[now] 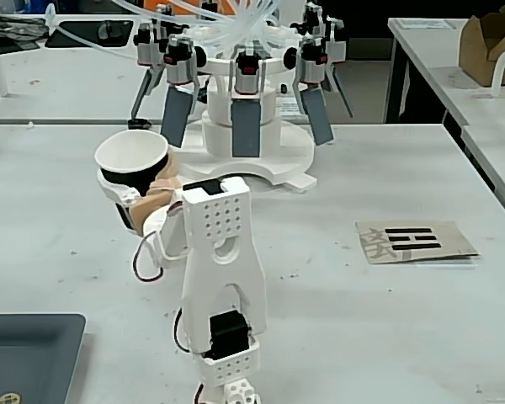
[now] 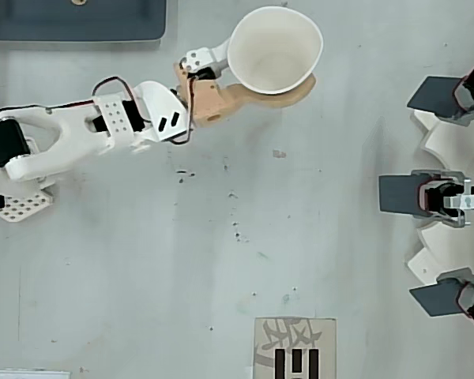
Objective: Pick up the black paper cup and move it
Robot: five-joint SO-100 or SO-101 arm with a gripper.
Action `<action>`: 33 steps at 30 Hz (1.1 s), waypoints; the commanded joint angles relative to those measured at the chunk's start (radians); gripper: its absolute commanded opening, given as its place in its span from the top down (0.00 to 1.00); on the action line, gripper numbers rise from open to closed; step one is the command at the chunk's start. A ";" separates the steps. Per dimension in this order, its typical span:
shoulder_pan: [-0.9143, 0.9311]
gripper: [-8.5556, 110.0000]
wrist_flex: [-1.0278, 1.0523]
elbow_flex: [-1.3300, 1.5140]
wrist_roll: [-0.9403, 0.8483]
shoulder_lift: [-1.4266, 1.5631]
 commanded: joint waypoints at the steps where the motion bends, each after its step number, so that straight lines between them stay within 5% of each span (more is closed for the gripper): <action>1: 0.020 0.85 -0.035 0.046 -0.014 0.110; 33: 0.218 0.84 -0.181 0.497 -0.017 0.449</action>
